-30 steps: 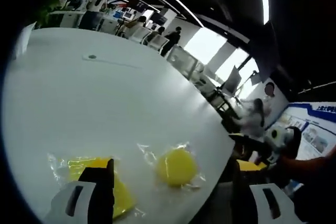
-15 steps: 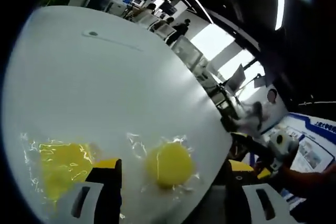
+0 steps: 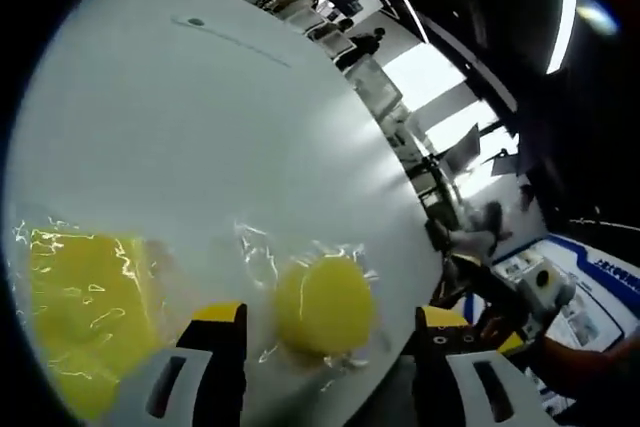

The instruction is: Compare the silicone blocks by pressing each to a similar depth, holding the contact briefly, and releasing to observe deformation and rebound differences across the visible hardness samples.

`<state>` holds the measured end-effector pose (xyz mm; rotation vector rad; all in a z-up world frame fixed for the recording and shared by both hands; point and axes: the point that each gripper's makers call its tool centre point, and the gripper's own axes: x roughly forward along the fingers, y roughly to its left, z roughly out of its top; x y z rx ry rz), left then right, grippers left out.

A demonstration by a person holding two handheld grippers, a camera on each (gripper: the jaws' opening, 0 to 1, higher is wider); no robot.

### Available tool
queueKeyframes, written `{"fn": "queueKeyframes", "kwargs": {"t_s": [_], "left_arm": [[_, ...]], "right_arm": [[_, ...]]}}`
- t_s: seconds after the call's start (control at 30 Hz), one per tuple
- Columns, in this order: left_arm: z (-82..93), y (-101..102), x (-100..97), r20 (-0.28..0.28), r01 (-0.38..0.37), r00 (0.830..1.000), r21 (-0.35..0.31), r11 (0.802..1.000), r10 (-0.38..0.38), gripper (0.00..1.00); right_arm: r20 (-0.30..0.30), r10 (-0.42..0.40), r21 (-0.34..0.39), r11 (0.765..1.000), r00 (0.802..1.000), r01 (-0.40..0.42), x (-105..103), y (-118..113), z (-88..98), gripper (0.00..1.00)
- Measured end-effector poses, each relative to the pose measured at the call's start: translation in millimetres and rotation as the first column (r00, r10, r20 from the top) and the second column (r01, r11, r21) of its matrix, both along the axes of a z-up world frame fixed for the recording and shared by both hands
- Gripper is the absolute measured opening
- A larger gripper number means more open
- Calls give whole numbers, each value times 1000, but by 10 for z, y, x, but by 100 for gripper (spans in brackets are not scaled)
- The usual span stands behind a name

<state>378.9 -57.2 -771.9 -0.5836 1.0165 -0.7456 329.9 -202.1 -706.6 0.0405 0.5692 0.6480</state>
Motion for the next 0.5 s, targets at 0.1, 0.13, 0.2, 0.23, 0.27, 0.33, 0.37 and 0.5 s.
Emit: {"fn": "queueKeyframes", "kwargs": {"t_s": [0.1, 0.13, 0.2, 0.23, 0.27, 0.33, 0.37, 0.5], "left_arm": [[-40, -22, -10, -21, 4, 1000, 1, 1000, -4, 64], [-46, -41, -5, -31, -2, 1000, -4, 1000, 2, 63], [-53, -44, 10, -45, -11, 999, -8, 1000, 11, 61], [-49, -43, 26, -57, -22, 998, -17, 1000, 21, 61], [-49, -39, 29, -64, -26, 998, -22, 999, 25, 59], [-72, -25, 33, -75, -31, 997, -10, 999, 30, 56], [-80, -30, 23, -76, -28, 997, -7, 1000, 27, 53], [-112, -22, 16, -36, -17, 999, 46, 999, 19, 48]], "right_arm": [[0, 1, 0, 1000, 1000, -1, -2, 0, 3, 97], [-2, 0, -1, 1000, 1000, 0, -6, -5, -1, 97], [-5, 0, -3, 1000, 1000, 0, -15, -17, -12, 97], [-6, -1, -4, 1000, 1000, 1, -20, -19, -13, 97], [-8, -2, -5, 1000, 1000, 2, -25, -26, -18, 97], [-11, -3, -5, 1000, 1000, 3, -29, -33, -27, 97], [-12, -2, -6, 1000, 1000, 2, -31, -36, -33, 97], [-16, 0, -8, 1000, 1000, 0, -28, -32, -31, 97]]}}
